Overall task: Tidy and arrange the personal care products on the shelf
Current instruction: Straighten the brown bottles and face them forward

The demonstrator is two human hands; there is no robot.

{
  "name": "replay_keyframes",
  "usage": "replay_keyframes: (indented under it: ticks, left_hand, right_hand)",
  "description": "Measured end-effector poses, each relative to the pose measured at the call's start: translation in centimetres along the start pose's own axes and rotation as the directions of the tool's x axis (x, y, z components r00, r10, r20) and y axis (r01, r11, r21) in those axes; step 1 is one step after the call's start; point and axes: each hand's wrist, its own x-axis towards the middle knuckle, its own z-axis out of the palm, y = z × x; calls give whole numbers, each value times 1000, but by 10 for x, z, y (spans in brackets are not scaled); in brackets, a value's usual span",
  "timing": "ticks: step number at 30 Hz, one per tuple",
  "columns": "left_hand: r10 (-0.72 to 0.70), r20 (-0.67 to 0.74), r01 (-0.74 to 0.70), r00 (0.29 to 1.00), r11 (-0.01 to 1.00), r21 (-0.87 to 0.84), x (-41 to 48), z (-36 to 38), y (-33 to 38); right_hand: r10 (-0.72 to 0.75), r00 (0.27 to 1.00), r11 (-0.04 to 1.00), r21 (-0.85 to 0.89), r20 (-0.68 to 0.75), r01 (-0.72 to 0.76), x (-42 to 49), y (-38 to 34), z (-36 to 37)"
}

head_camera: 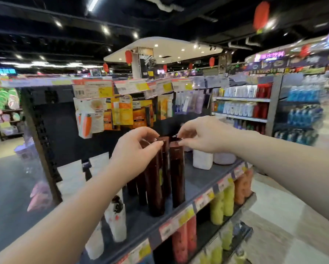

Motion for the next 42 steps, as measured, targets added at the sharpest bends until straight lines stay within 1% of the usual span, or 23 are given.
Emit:
replay_keyframes:
  ticks: [4, 8, 10, 12, 15, 19, 24, 26, 29, 31, 34, 38, 42]
  left_hand:
    - [15, 53, -14, 999, 1000, -20, 1, 71, 50]
    - [-35, 76, 37, 996, 999, -28, -3, 140, 81]
    - [-84, 89, 85, 993, 996, -15, -6, 166, 88]
    - [-137, 88, 139, 987, 990, -19, -7, 187, 92]
    - [-213, 75, 215, 974, 976, -19, -9, 209, 91]
    - [-282, 56, 282, 958, 959, 7, -4, 232, 83]
    - [-306, 7, 306, 952, 952, 15, 22, 259, 68]
    - [-326, -18, 326, 945, 945, -12, 36, 270, 60]
    - [-373, -47, 369, 927, 926, -78, 62, 288, 43]
    - [-410, -91, 399, 908, 910, -116, 82, 299, 31]
    - [-407, -183, 389, 895, 912, -127, 115, 312, 13]
    - [-453, -210, 430, 866, 891, -149, 145, 329, -17]
    - [-445, -254, 424, 859, 896, -134, 155, 346, -34]
  right_hand:
    - [60, 998, 998, -11, 10, -60, -51, 67, -22]
    - [100, 994, 994, -56, 35, -98, -97, 122, -37]
    - [101, 994, 994, -52, 48, -99, -113, 144, -41]
    - [116, 990, 993, -5, 81, -116, -124, 161, -43]
    - [132, 985, 990, 33, 110, -136, -132, 185, -40]
    - [132, 984, 986, 83, 119, -142, -133, 209, -29]
    - [130, 984, 986, 85, 121, -141, -118, 239, -18]
    - [131, 985, 987, 77, 112, -140, -107, 253, -17]
    - [109, 988, 993, 22, 113, -112, -88, 273, -15]
    - [92, 988, 996, -7, 122, -92, -70, 287, -16]
    - [82, 989, 996, -41, 123, -78, -36, 306, -18]
    - [44, 993, 999, -28, 108, -41, 10, 324, -9]
    - [-24, 991, 999, 36, 129, 20, 55, 331, 12]
